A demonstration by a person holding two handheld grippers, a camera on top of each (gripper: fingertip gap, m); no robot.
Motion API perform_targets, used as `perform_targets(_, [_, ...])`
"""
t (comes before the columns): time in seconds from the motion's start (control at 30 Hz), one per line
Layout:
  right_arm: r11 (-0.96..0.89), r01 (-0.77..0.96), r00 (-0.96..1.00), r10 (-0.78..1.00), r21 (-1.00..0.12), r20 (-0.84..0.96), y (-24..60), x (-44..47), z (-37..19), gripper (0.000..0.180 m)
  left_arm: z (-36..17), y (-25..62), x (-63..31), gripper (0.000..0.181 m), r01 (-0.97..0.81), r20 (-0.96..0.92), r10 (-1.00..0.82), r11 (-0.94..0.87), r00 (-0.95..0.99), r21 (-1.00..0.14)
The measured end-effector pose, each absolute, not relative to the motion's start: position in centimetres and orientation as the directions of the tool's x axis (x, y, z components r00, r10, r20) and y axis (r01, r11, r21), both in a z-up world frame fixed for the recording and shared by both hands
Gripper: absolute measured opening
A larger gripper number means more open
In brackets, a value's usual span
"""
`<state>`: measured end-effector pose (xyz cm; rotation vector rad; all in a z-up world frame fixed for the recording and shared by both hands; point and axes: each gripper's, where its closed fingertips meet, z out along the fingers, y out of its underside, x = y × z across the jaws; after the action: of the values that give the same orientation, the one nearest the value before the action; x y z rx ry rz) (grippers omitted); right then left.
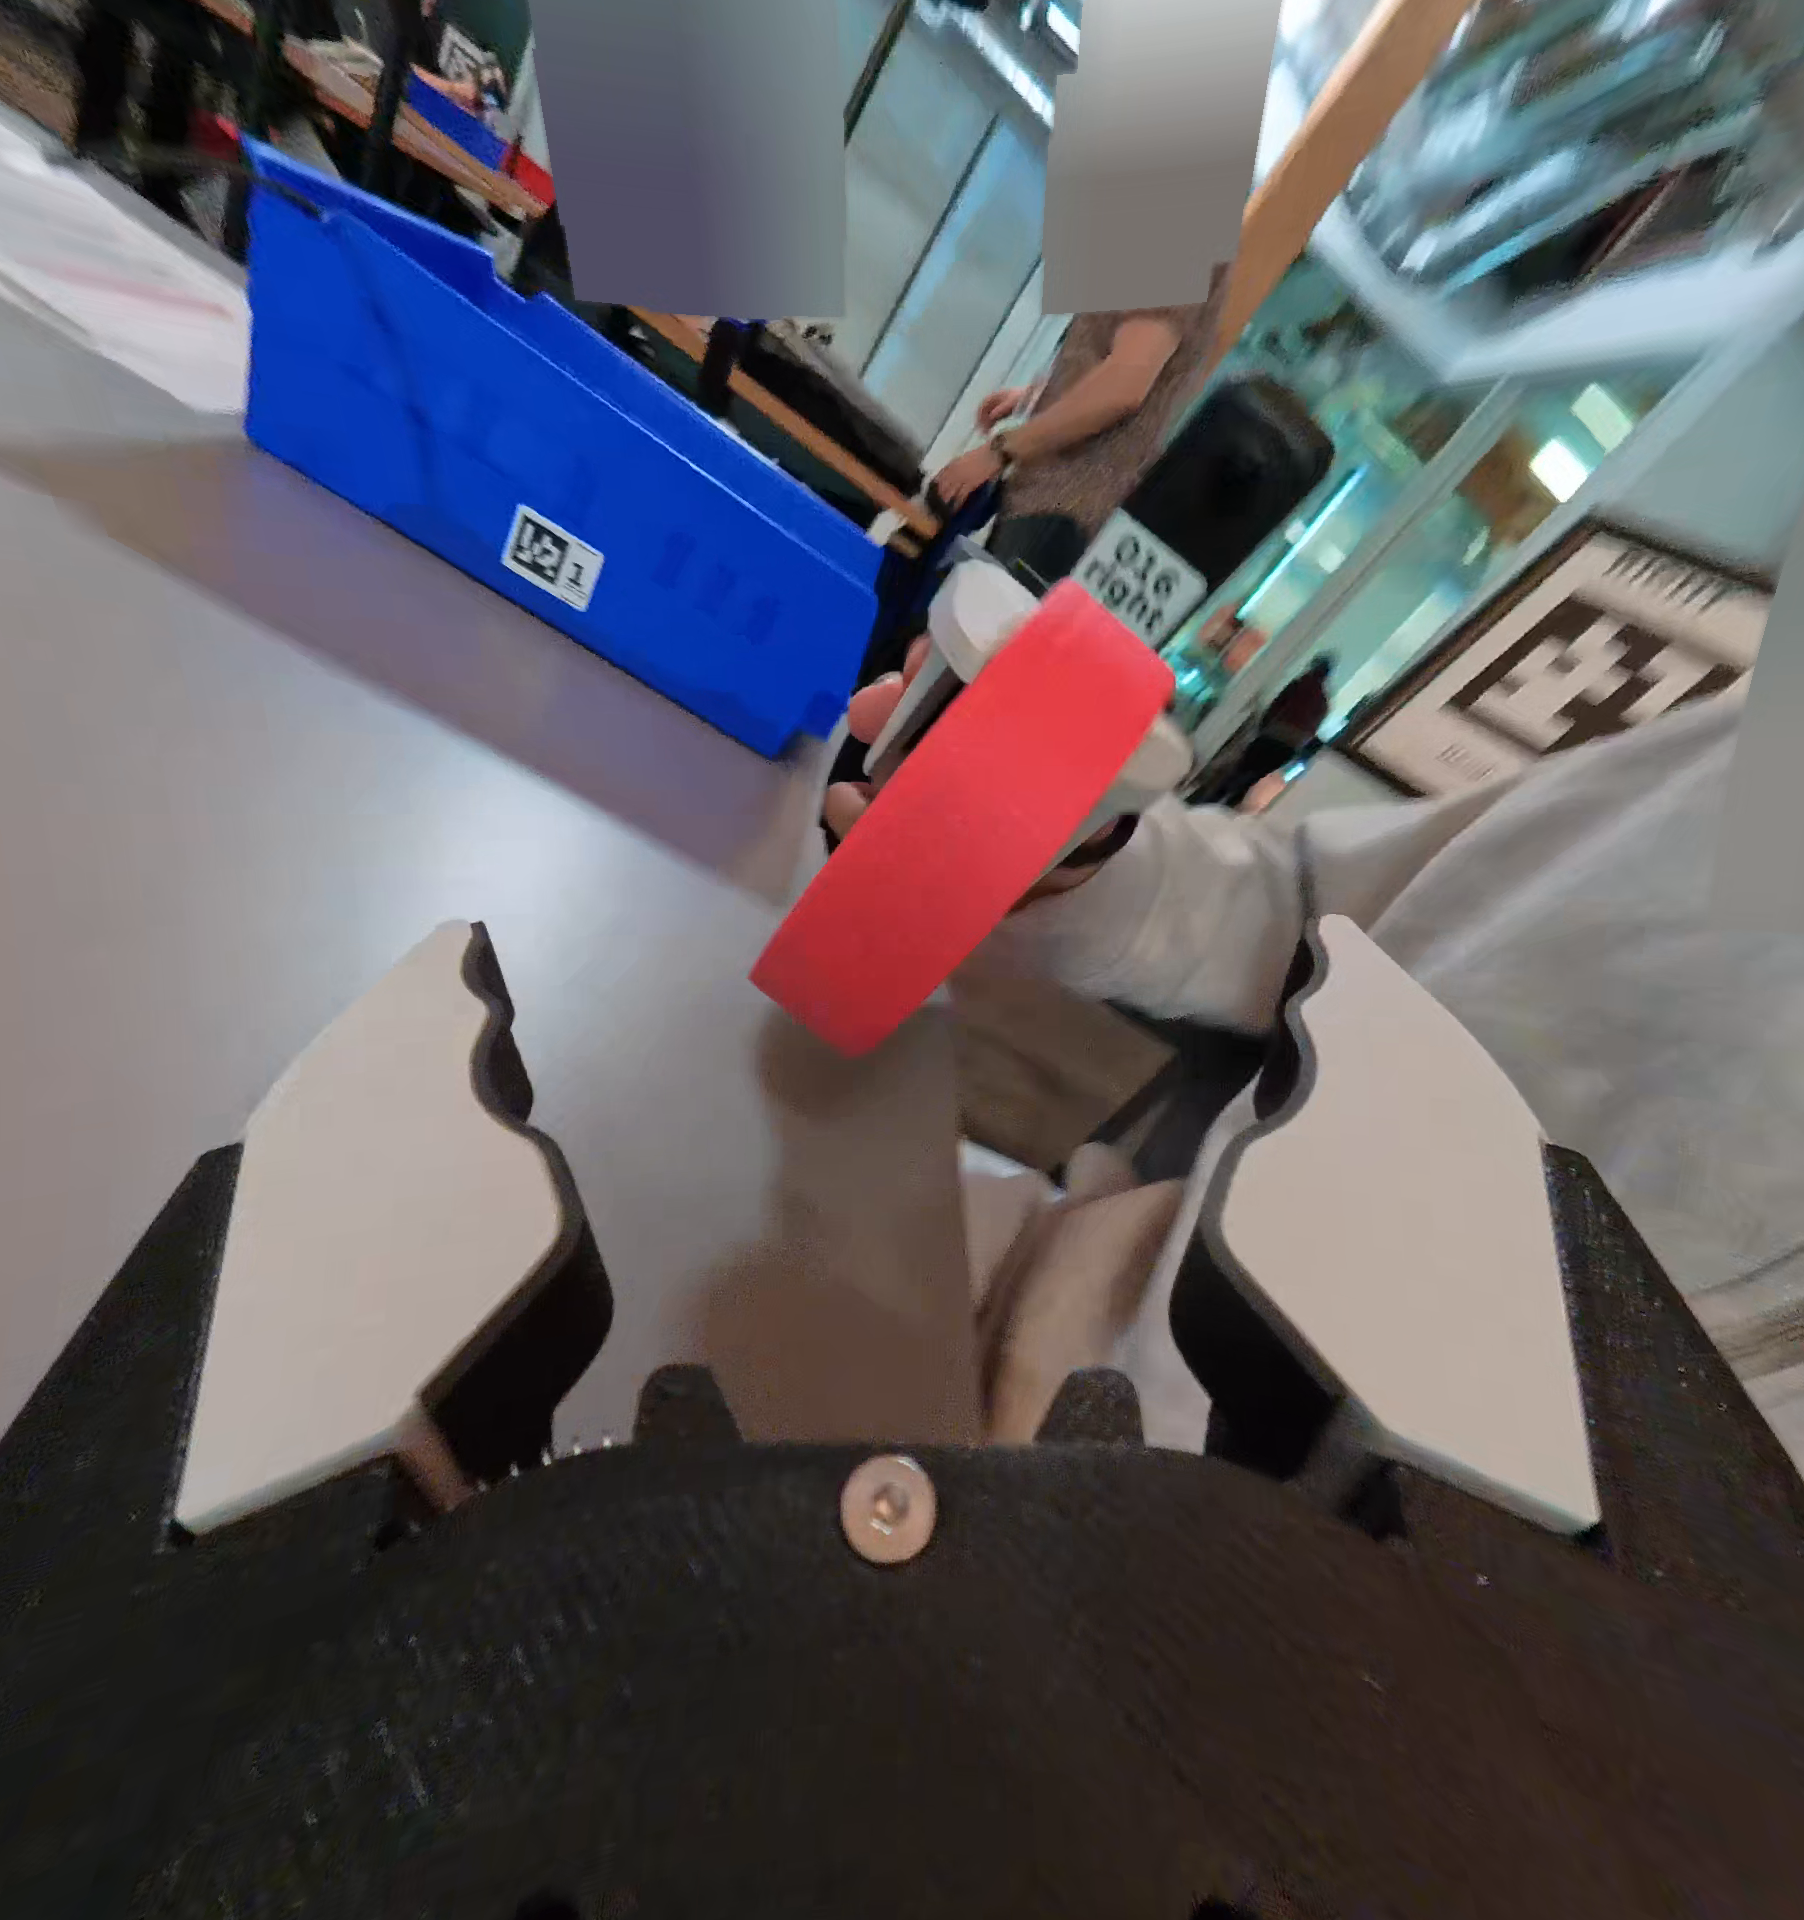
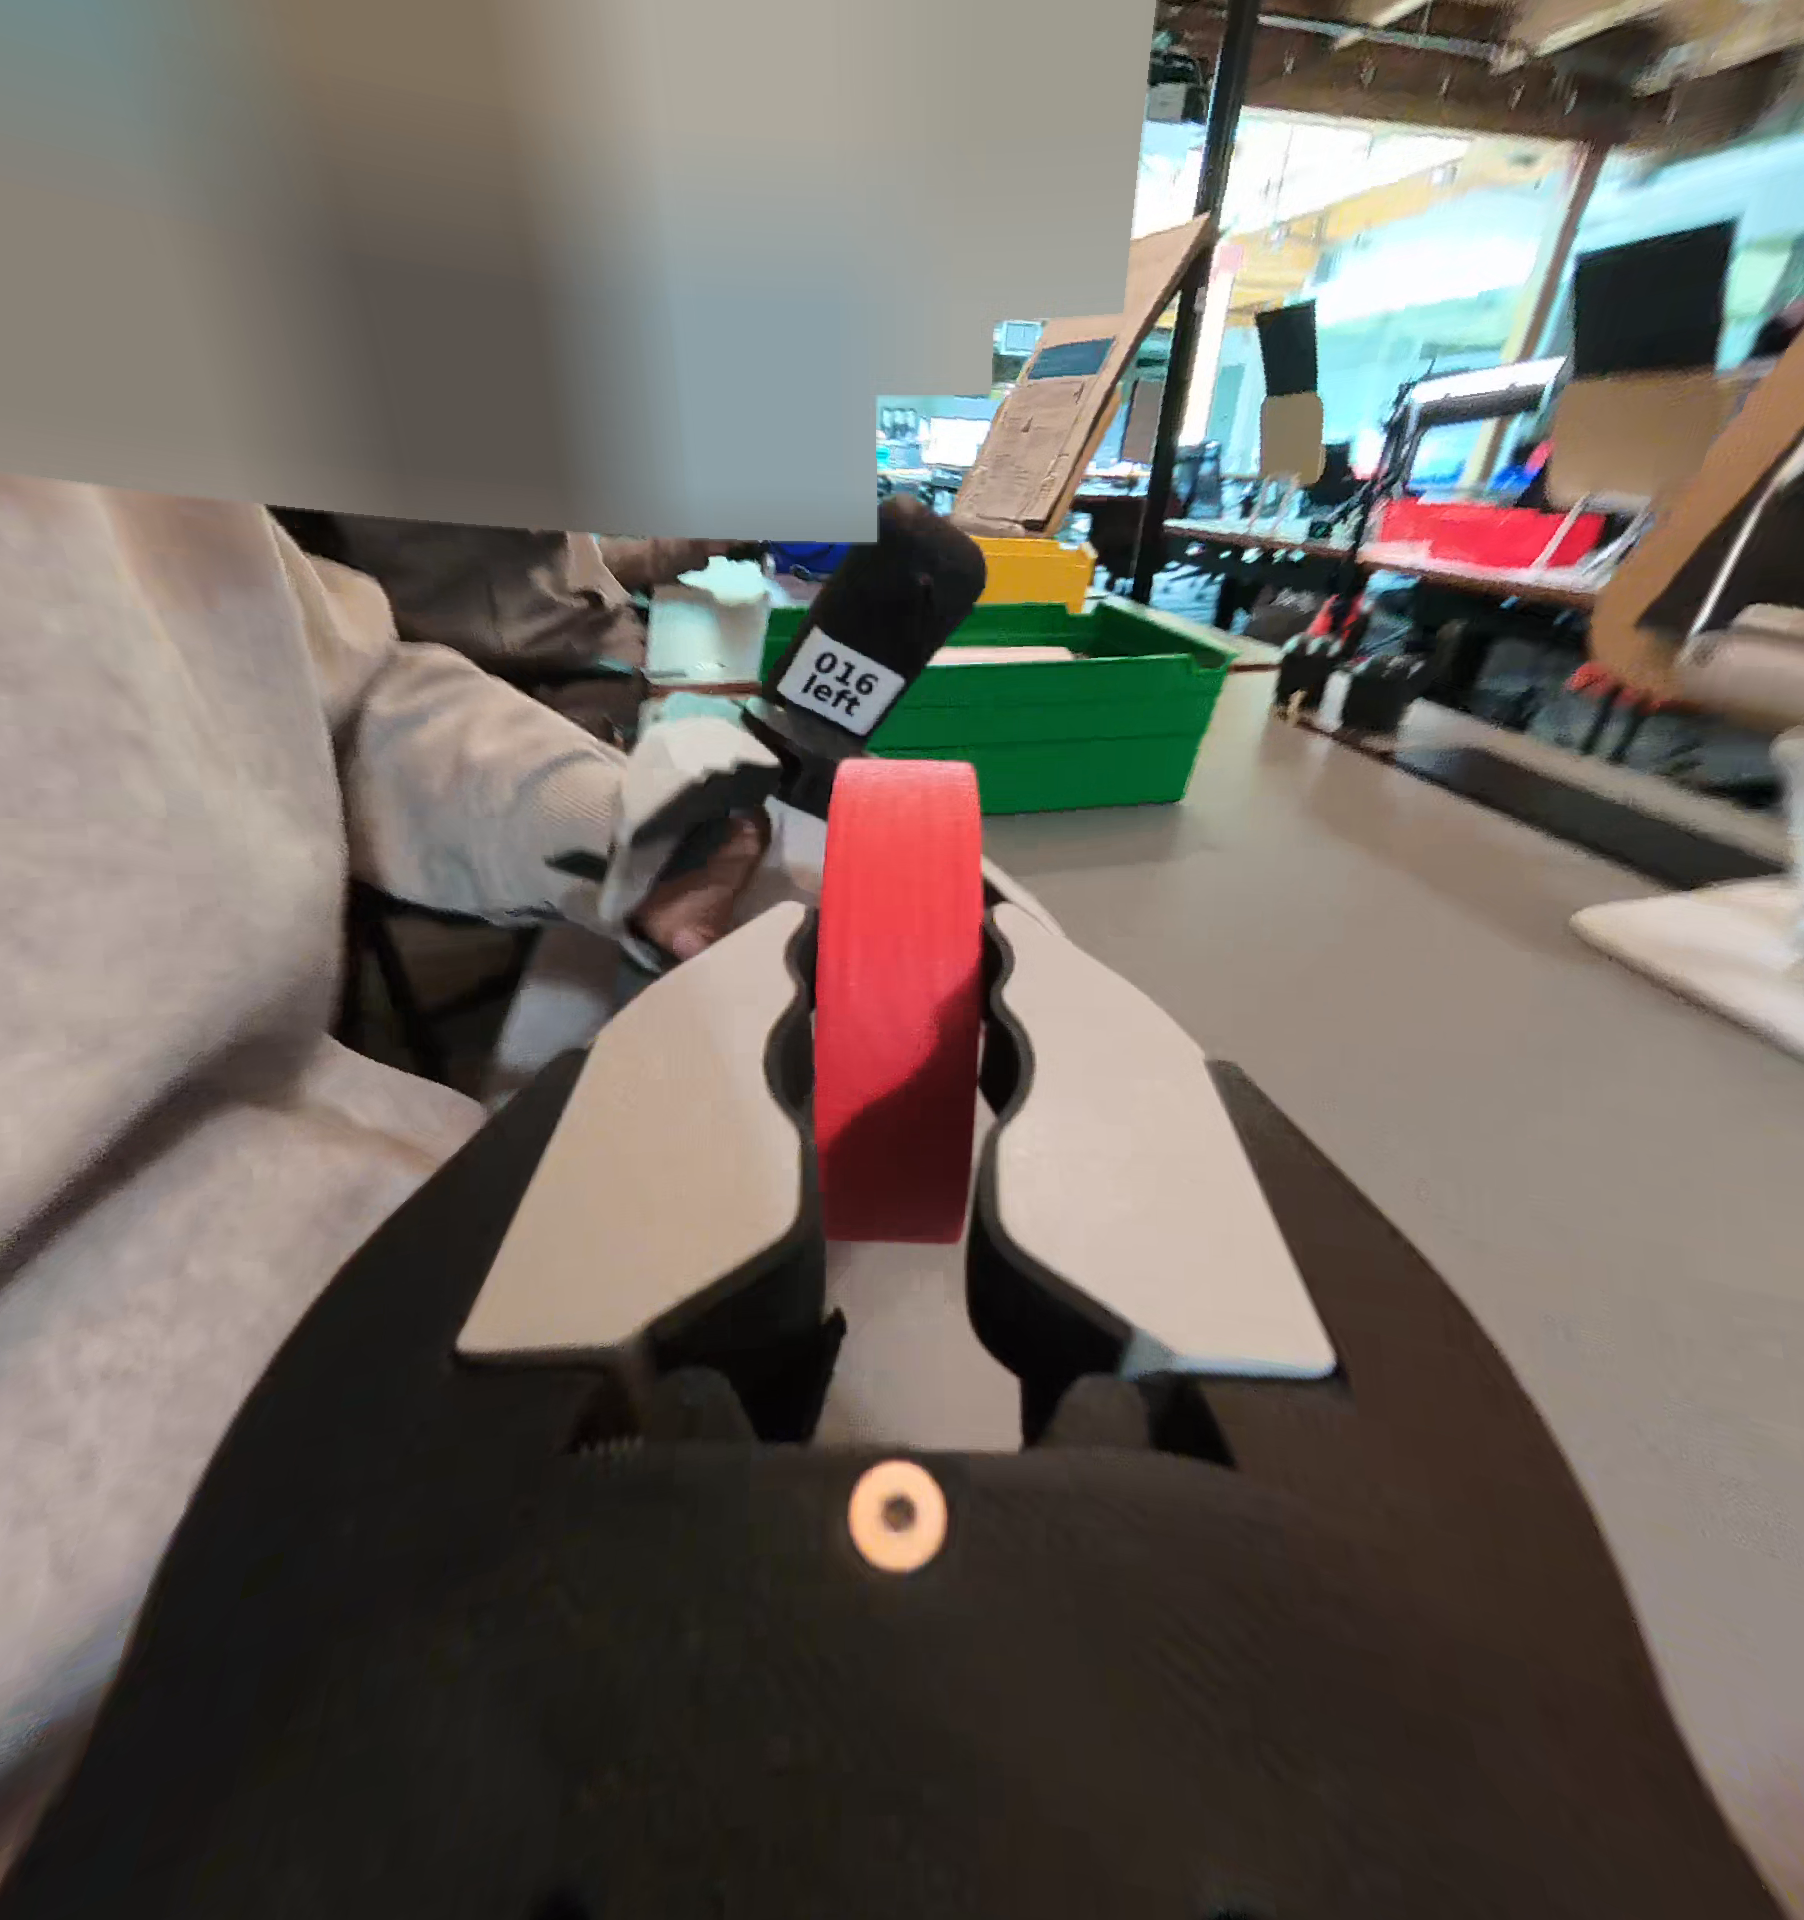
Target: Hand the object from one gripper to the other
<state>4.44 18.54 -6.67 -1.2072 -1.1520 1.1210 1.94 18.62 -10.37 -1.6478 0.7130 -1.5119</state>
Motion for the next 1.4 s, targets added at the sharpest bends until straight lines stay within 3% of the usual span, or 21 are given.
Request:
perform_targets(0.07, [-0.102,-0.052,0.048,0.993,-0.993,-0.105,18.6,4.4,-6.7,0.029,-10.5,18.5,1.9,0.127,0.044,0.451,-0.873,-0.451,0.184,-0.891])
perform_targets(0.17, [-0.273,-0.097,-0.02,0.962,-0.957,-0.273,18.6,4.2,-6.6,0.029,-10.2,18.0,1.8,0.089,0.031,0.373,-0.91,-0.374,0.179,-0.927])
perform_targets(0.27, [-0.365,-0.118,-0.064,0.931,-0.923,-0.36,18.5,3.9,-6.7,0.029,-10.1,17.6,1.8,0.068,0.031,0.366,-0.918,-0.366,0.15,-0.93])
perform_targets(0.37, [-0.398,-0.113,-0.081,0.917,-0.91,-0.391,18.4,3.8,-6.9,0.029,-9.9,16.9,1.7,0.031,0.02,0.37,-0.925,-0.37,0.089,-0.929])
perform_targets(0.57, [-0.417,-0.127,-0.067,0.909,-0.9,-0.412,18.9,3.8,-7.2,0.03,-9.8,17.2,1.5,0.029,0.044,0.43,-0.899,-0.428,0.08,-0.903])
perform_targets(0.6, [-0.413,-0.133,-0.062,0.911,-0.901,-0.408,19.0,3.7,-7.2,0.039,-9.7,17.4,1.5,0.029,0.063,0.452,-0.889,-0.448,0.079,-0.892])
perform_targets(0.67, [-0.374,-0.167,-0.04,0.927,-0.912,-0.372,19.3,3.7,-6.9,0.076,-9.7,17.8,1.3,0.029,0.085,0.504,-0.86,-0.498,0.081,-0.863])
perform_targets(0.77, [-0.174,-0.178,0.056,0.981,-0.968,-0.187,19.7,4.0,-6.5,0.106,-9.7,18.4,0.9,0.029,0.127,0.608,-0.793,-0.599,0.047,-0.791])
perform_targets(0.83, [0.038,-0.104,0.125,0.992,-0.994,0.024,19.6,4.1,-6.9,0.115,-9.5,18.8,0.6,0.028,0.17,0.709,-0.705,-0.702,-0.022,-0.692])
perform_targets(1.0, [0.375,0.113,0.143,0.91,-0.92,0.388,18.7,3.3,-8.8,0.122,-9.9,19.1,0.4,0.028,0.201,0.858,-0.491,-0.865,-0.152,-0.46])
perform_targets(1.23, [0.477,0.201,0.04,0.868,-0.855,0.494,17.0,2.0,-10.9,0.12,-9.8,18.1,1.2,0.029,0.15,0.892,-0.388,-0.92,-0.23,-0.362])
perform_targets(1.4, [0.506,0.234,0.003,0.853,-0.83,0.521,16.1,1.4,-11.6,0.116,-10.0,17.3,1.8,0.029,0.113,0.889,-0.398,-0.917,-0.228,-0.382])
